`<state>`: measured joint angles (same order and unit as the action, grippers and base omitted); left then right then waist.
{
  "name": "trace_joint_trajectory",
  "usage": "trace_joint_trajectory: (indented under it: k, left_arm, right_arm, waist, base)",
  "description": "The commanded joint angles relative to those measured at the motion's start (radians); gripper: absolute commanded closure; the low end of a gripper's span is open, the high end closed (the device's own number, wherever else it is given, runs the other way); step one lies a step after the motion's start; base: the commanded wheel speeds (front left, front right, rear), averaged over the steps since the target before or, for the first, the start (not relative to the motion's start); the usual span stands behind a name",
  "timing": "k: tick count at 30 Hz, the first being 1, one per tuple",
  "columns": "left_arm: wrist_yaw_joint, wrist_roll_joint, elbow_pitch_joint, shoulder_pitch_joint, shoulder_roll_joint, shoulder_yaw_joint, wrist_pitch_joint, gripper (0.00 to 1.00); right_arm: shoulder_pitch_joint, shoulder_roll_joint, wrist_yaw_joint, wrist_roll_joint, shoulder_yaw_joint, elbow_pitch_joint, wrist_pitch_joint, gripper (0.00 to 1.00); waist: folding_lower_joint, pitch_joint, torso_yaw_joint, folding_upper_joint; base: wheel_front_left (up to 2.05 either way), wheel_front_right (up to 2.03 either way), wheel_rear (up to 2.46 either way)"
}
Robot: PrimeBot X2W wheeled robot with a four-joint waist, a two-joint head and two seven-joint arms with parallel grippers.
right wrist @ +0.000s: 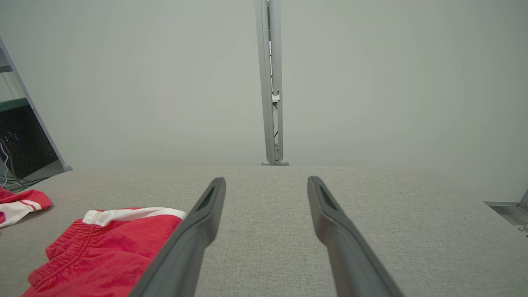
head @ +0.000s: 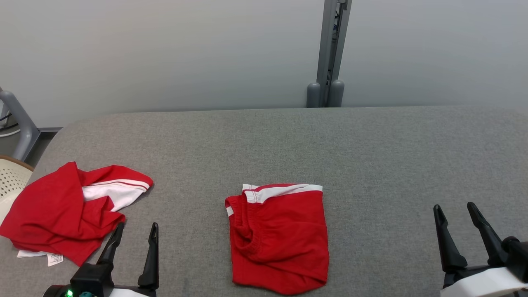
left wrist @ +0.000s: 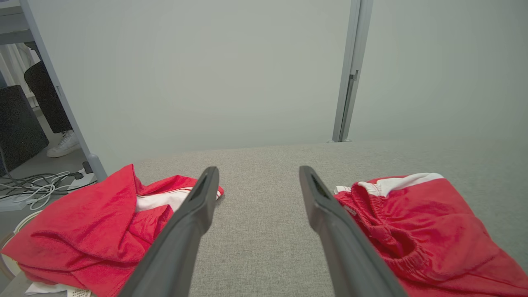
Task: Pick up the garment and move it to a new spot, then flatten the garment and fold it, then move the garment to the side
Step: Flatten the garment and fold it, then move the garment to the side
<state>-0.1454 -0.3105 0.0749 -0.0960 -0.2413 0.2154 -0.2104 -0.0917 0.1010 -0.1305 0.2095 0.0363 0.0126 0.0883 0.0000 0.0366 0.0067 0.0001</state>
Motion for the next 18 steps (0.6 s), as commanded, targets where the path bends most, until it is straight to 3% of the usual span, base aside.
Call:
trace_joint_trajectory:
  k: [1, 18]
  left_arm:
    - [-0.003, -0.006, -0.003, -0.002, -0.006, -0.001, 0.002, 0.0]
    - [-0.005, -0.011, 0.015, 0.025, -0.015, 0.015, 0.002, 0.0]
  right_arm:
    - [-0.007, 0.003, 0.0, -0.006, 0.006, 0.005, -0.002, 0.0]
    - [-0.002, -0.015, 0.0, -0.022, 0.015, 0.012, -0.006, 0.0]
  waist:
    - [0.0, 0.0, -0.001, -0.0001]
    - [0.0, -0.009, -0.004, -0.0001]
  base:
    - [0.0, 0.0, 0.0]
    - [0.0, 0.0, 0.0]
